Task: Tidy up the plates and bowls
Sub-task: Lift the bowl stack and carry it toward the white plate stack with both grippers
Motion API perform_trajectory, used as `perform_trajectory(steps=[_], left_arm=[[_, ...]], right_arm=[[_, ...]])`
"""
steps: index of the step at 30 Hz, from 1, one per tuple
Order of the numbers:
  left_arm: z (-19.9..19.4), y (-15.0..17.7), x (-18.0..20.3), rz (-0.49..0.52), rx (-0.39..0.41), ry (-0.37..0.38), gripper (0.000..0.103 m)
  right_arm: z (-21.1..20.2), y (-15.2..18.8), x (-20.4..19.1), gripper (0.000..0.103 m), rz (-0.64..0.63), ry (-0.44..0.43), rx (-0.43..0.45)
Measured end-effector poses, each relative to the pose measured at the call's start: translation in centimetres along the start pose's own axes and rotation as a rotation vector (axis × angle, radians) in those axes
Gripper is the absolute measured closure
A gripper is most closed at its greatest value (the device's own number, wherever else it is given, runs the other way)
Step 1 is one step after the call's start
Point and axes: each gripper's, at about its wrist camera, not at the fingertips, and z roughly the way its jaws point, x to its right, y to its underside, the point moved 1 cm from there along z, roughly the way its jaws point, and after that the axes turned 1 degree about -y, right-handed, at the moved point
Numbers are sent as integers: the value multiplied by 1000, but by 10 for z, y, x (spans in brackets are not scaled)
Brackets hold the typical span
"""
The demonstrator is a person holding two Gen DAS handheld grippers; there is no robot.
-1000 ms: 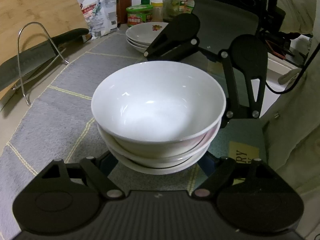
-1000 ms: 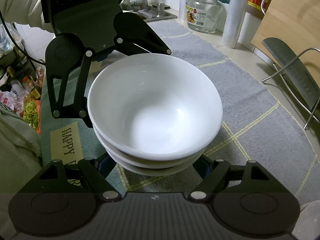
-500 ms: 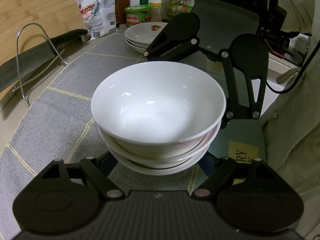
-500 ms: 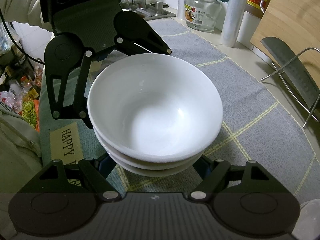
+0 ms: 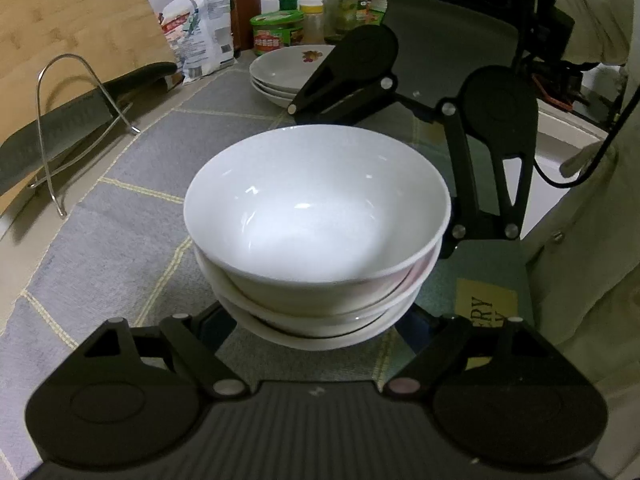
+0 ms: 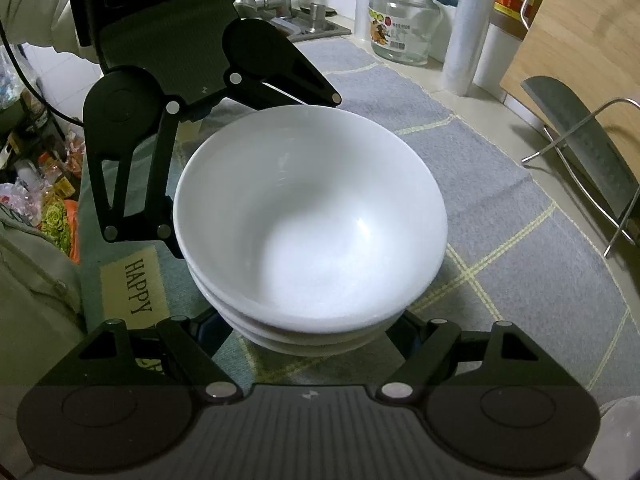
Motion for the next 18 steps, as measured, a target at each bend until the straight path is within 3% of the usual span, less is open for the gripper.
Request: perform_trajectory(steps=[18], left_arm=[[4,-46,34,-101,15,-89,18]], right_arm=[[-50,23,16,18,-118,-60,-8]])
